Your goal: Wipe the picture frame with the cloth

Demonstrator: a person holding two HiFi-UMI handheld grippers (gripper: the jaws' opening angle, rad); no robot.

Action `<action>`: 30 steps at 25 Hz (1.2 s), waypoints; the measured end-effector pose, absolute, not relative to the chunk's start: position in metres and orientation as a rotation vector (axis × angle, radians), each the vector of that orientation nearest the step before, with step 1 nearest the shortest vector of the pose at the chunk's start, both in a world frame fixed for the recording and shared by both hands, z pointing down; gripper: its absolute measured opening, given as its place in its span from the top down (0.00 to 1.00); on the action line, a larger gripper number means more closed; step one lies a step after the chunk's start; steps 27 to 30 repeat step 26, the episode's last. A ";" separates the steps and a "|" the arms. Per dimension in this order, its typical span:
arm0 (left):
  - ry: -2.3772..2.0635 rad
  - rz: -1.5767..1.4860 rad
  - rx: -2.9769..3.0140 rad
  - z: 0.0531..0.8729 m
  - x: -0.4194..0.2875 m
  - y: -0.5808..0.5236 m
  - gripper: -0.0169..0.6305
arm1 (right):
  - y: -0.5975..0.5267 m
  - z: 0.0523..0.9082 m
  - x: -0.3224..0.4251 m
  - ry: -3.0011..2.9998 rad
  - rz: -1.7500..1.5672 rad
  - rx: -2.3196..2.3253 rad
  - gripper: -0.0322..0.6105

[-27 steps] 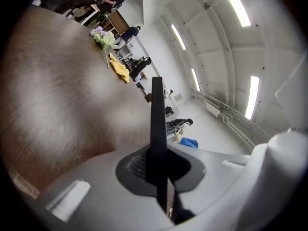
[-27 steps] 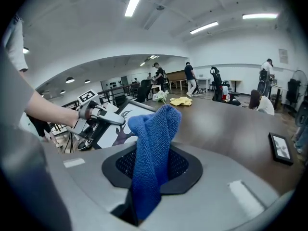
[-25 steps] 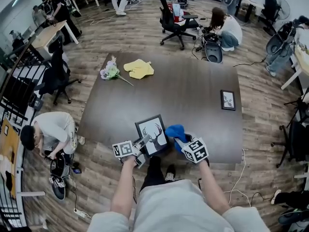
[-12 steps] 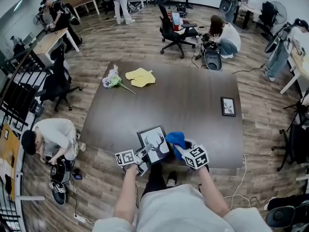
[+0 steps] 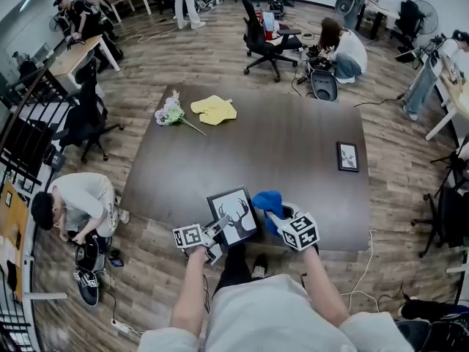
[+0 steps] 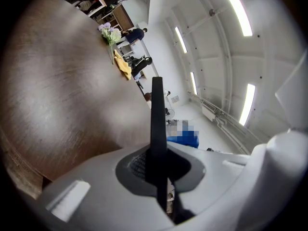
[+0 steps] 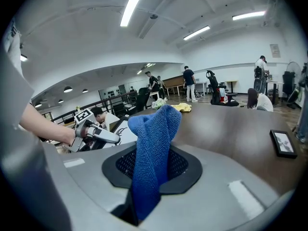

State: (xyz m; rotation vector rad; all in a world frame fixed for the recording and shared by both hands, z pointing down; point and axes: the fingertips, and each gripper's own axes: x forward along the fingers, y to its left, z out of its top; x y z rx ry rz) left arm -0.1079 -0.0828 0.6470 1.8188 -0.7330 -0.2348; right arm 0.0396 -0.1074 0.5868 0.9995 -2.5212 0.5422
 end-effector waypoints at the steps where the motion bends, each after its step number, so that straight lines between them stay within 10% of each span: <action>1: -0.729 -0.235 1.819 0.647 -0.108 -0.083 0.88 | -0.108 0.587 0.040 -2.517 0.539 1.000 0.82; 30: -0.715 -0.237 1.803 0.651 -0.110 -0.072 0.88 | -0.101 0.595 0.031 -2.498 0.550 0.961 0.82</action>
